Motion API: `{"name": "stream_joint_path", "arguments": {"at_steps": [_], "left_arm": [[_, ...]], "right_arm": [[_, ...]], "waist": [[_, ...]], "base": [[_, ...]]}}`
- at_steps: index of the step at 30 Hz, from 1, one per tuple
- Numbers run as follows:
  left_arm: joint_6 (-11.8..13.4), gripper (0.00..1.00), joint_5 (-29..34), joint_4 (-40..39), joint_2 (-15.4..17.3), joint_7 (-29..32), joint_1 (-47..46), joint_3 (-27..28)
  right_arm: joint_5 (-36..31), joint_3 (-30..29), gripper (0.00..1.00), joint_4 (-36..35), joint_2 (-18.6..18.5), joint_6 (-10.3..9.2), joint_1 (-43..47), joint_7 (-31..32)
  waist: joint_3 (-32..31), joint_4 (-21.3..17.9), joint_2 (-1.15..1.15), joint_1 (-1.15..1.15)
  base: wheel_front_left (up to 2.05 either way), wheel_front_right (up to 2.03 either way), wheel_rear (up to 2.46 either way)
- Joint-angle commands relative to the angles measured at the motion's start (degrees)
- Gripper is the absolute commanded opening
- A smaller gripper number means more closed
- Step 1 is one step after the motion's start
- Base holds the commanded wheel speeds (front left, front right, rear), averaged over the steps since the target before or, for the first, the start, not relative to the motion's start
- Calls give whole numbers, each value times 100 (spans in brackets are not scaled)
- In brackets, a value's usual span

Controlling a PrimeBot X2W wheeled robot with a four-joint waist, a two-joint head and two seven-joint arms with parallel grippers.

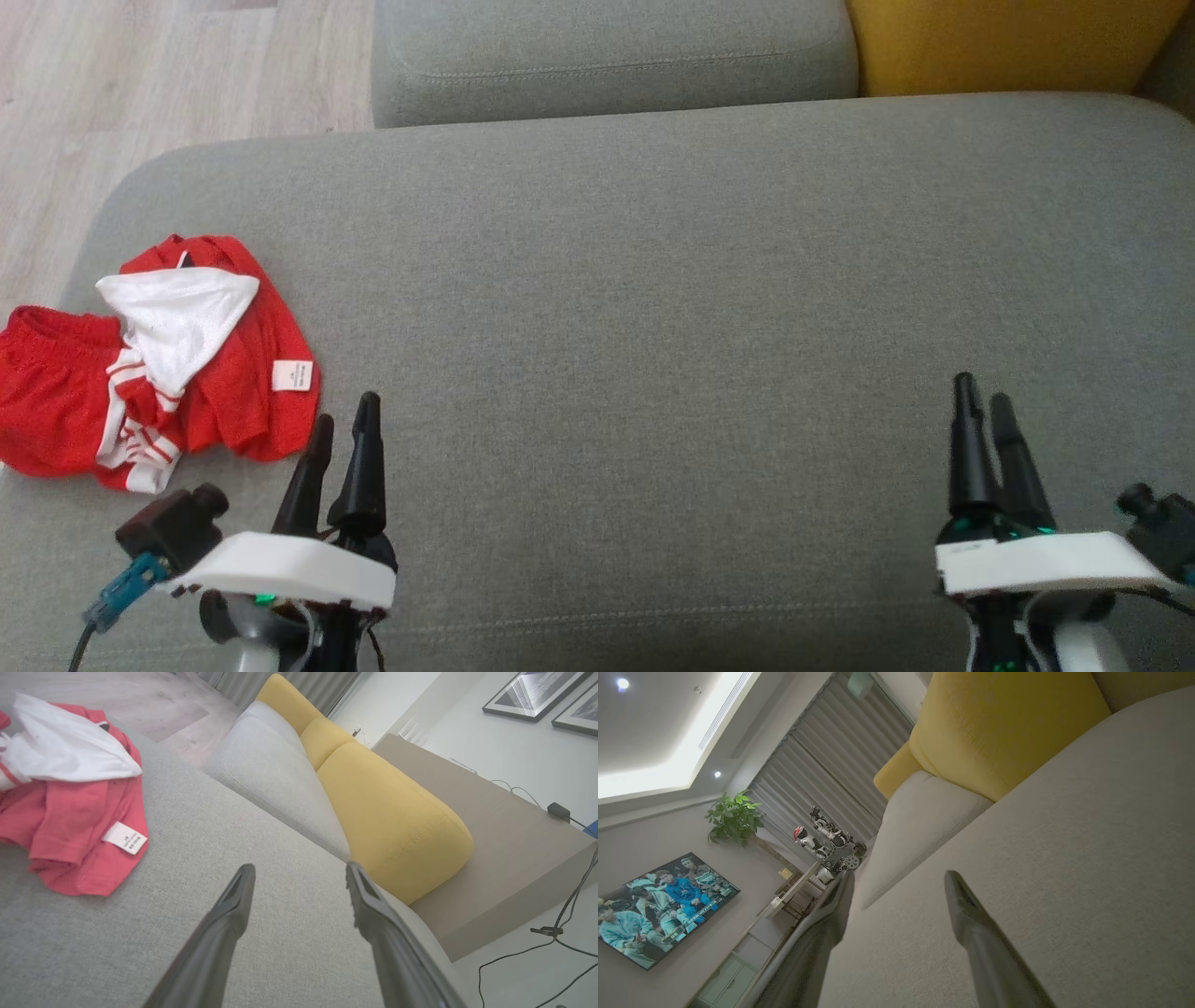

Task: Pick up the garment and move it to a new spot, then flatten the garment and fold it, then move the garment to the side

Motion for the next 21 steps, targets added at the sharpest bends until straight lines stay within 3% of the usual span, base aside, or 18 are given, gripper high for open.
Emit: {"name": "stream_joint_path", "arguments": {"at_steps": [1, 7, 21], "left_arm": [[-20, 100, 244, -273, 65, -87, -152, 59], [-24, 100, 718, -367, 71, -187, -158, -7], [200, 100, 1724, -621, 80, -405, -103, -202]], "right_arm": [[-315, 197, 100, -210, -55, 26, -248, -107], [-823, 513, 100, -239, -173, 28, -319, -208], [-1945, 392, 100, -543, -55, 33, -99, -426]], "waist": [[9, 0, 0, 0], [40, 32, 0, 0], [50, 60, 0, 0]], "base": [[0, 0, 0], [0, 0, 0], [0, 0, 0]]}}
